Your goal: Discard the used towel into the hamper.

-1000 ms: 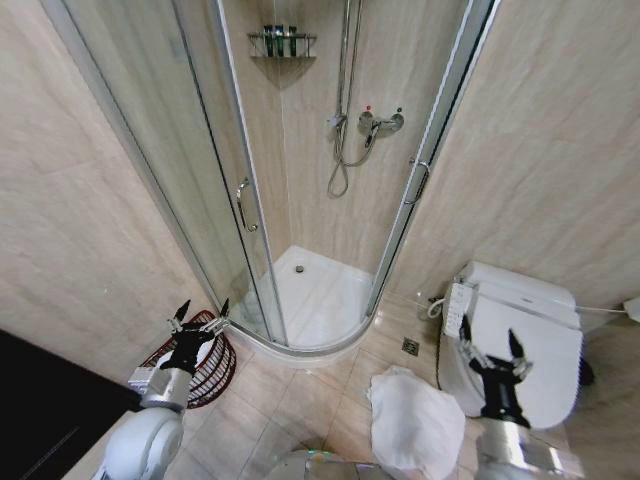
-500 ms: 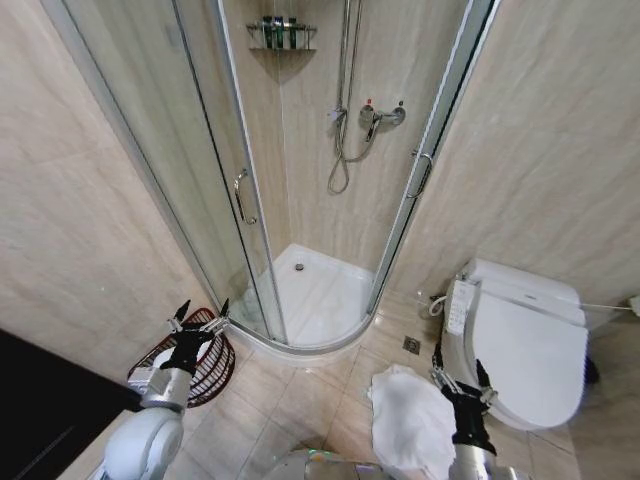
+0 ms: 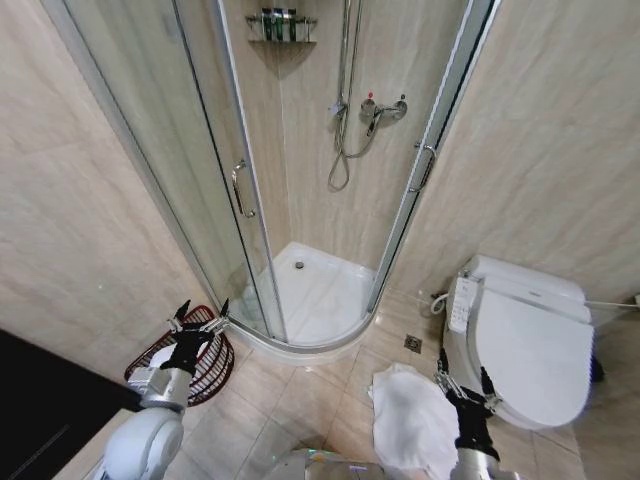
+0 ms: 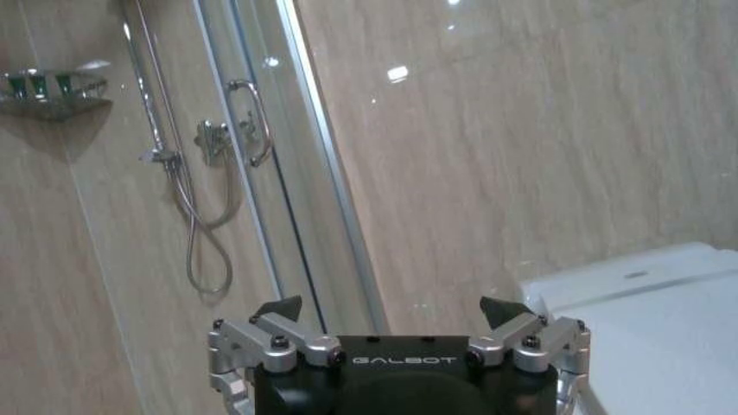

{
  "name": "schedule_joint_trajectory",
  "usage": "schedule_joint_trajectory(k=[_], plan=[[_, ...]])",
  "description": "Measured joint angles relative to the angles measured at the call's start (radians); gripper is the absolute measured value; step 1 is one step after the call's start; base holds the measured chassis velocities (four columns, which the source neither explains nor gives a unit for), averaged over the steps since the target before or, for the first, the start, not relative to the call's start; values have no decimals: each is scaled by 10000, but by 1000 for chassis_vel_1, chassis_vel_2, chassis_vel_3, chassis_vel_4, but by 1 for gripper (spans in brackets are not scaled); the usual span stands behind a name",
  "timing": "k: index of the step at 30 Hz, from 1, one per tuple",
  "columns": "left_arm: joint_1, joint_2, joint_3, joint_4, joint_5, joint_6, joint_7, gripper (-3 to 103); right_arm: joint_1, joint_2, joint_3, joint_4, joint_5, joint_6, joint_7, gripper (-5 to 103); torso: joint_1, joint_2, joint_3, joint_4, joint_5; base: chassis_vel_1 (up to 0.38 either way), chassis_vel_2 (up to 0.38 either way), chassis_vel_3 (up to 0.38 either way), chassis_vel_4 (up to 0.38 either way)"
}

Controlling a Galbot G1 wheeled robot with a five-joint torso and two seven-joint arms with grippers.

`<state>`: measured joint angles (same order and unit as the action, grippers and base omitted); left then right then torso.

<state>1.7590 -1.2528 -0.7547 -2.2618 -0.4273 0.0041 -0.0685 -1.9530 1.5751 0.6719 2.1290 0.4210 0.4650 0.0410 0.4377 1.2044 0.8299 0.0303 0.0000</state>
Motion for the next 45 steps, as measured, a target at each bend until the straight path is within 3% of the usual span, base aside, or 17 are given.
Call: schedule_joint_trajectory(k=[16, 36, 45], plan=[[0, 0, 0, 0, 0, 0, 0, 100, 65, 147, 7, -54, -327, 247, 7, 100, -366, -817, -451, -1, 0, 0, 0, 0, 0], [0, 0, 0, 0, 0, 1, 1, 100, 282, 137, 123, -371, -19, 1167, -270, 100, -805, -1801, -999, -1, 0, 0, 0, 0, 0], [0, 0, 0, 0, 0, 0, 0, 100, 327, 123, 152, -440, 55, 1240, -277, 100, -985, -2206, -1224, -1, 0, 0, 0, 0, 0]])
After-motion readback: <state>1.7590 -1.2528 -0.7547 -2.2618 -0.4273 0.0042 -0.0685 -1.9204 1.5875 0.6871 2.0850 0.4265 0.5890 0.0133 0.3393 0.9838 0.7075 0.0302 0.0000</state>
